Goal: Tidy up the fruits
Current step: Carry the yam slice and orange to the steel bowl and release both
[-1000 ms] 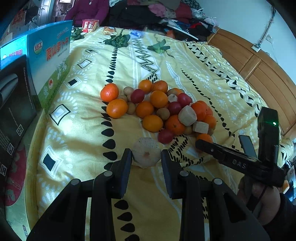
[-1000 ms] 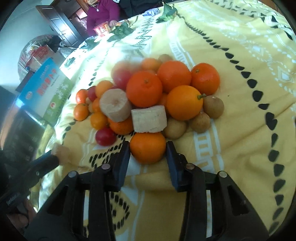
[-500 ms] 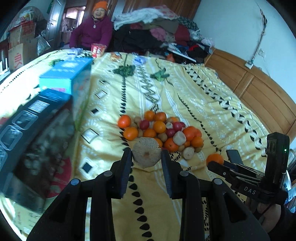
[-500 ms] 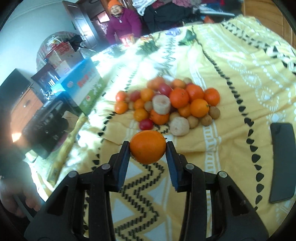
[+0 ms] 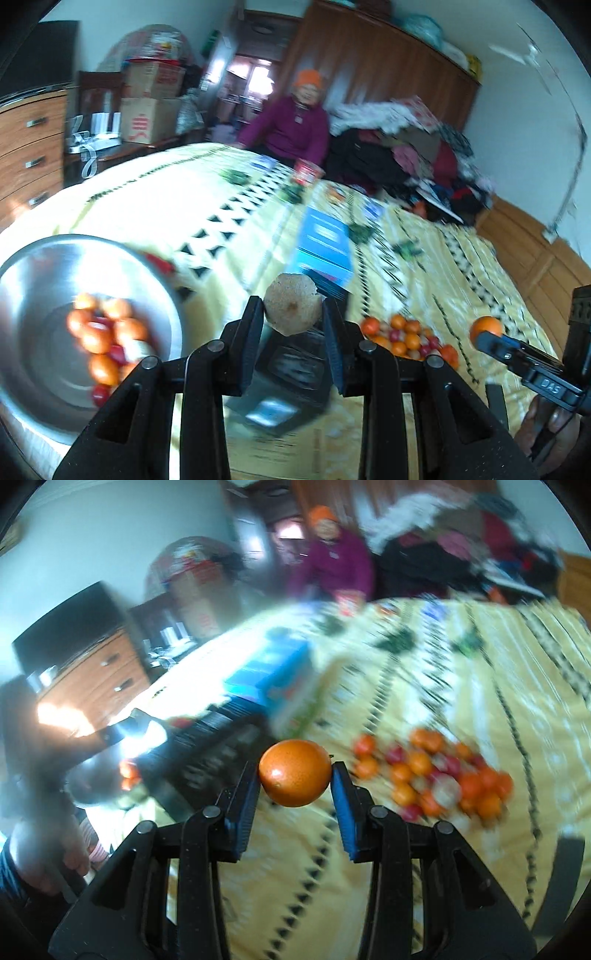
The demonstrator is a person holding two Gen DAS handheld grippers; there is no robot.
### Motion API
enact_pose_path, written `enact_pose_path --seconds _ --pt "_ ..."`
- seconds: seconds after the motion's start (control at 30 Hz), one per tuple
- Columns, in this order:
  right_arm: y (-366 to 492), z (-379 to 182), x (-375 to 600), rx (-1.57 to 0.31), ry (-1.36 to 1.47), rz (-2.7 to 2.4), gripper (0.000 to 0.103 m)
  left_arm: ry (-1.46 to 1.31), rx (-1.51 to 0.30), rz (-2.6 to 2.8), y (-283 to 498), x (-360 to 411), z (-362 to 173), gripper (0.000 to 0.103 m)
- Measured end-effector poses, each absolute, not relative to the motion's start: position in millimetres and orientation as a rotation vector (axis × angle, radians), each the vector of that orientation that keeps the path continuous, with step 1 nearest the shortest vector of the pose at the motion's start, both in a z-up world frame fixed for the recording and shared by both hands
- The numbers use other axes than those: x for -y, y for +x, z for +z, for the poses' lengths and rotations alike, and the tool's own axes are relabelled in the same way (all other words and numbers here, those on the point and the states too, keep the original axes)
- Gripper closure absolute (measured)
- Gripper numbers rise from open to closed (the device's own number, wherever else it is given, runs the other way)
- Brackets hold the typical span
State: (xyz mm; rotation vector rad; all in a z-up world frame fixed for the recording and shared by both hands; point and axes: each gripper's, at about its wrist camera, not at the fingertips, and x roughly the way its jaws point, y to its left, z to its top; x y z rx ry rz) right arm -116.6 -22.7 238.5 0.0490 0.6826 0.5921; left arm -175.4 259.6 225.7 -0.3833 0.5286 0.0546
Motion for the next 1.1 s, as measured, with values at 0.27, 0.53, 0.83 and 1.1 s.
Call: enact_pose_path --seconds 0.27,0.53,0.83,1.1 --pt "-129 281 -112 -0.624 -0.048 0.859 0.063 -0.481 -0.472 0.259 -224 -372 225 0.07" --pt "-142 260 -222 -0.727 -0.12 1.027 0.063 -0.545 -0.524 0.322 -237 -428 189 0.07" --pt "-138 225 -257 -0.855 -0.128 1.038 0.063 -0.59 -0.587 0.328 -235 -446 157 0.07" --pt "-127 196 -279 -0.96 -0.13 1.012 0.063 -0.586 -0.64 0.317 -227 -451 145 0.07"
